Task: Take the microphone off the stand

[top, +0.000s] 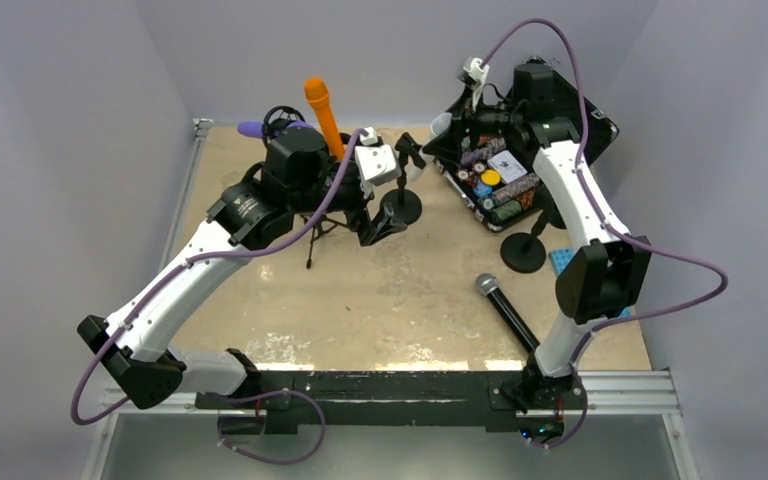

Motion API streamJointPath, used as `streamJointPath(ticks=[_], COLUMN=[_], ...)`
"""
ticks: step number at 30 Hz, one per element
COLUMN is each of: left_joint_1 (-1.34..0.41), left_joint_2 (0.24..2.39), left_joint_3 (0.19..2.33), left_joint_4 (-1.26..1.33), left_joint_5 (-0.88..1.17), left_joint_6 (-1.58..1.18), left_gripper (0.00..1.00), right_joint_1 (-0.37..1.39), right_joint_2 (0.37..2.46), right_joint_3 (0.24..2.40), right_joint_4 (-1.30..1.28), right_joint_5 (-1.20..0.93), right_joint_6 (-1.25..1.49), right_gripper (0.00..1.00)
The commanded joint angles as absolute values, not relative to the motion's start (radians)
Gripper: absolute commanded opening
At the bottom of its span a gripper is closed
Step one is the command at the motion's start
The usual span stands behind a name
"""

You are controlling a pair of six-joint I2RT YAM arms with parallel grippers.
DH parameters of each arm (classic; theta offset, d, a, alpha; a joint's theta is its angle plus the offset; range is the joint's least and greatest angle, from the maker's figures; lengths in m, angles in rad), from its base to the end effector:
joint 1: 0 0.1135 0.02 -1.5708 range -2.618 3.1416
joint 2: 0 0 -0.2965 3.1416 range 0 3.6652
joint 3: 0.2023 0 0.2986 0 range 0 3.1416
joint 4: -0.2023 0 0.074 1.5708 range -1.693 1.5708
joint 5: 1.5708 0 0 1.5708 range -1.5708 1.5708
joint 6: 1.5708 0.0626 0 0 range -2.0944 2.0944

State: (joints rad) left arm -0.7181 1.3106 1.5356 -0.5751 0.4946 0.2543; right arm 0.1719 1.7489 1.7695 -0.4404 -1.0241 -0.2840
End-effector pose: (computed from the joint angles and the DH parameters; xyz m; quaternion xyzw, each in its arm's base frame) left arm 0.2340 -0.2439 0.4795 0.4953 0.6369 -0.3229 0.4947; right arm 0.4451 0.1315 0.4279 -0.4250 0.6521 0.3838 0.4967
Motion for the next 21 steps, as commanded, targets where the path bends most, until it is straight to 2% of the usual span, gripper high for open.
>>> streamJointPath(ticks=[1, 3, 8, 15, 21], left_joint_1=[-0.713, -0.713, -0.713, -0.704, -0.704], left_joint_2=[1.280, 1.280, 1.276, 1.250, 1.243], left_joint_3=[1.562, 1.563, 1.554, 1.538, 1.509], left_joint_4=[-0.572, -0.569, -0.575, -0.693, -0.715], left_joint_5=[0.478, 0.481, 0.460, 0.492, 0.498], left_joint_6=[0.267, 0.268, 0.291, 0.454, 0.496], left_gripper=[1.00, 1.00, 1.00, 0.99, 0.98], right_joint_1=[0.189, 0.190, 0.190, 0.191, 0.190], right_joint_2=[1.773, 1.781, 1.754, 1.566, 1.424], right_joint_3=[1.841, 1.844, 1.847, 1.793, 1.724], right_joint_4=[-0.336, -0.334, -0.383, -0.501, -0.601], right_joint_5=[-1.001, -0.999, -0.989, -1.072, -1.172], right_joint_6=[-0.211, -0.212, -0.258, -0.392, -0.445], right_gripper=[0.80, 0.71, 0.34, 0.00, 0.00])
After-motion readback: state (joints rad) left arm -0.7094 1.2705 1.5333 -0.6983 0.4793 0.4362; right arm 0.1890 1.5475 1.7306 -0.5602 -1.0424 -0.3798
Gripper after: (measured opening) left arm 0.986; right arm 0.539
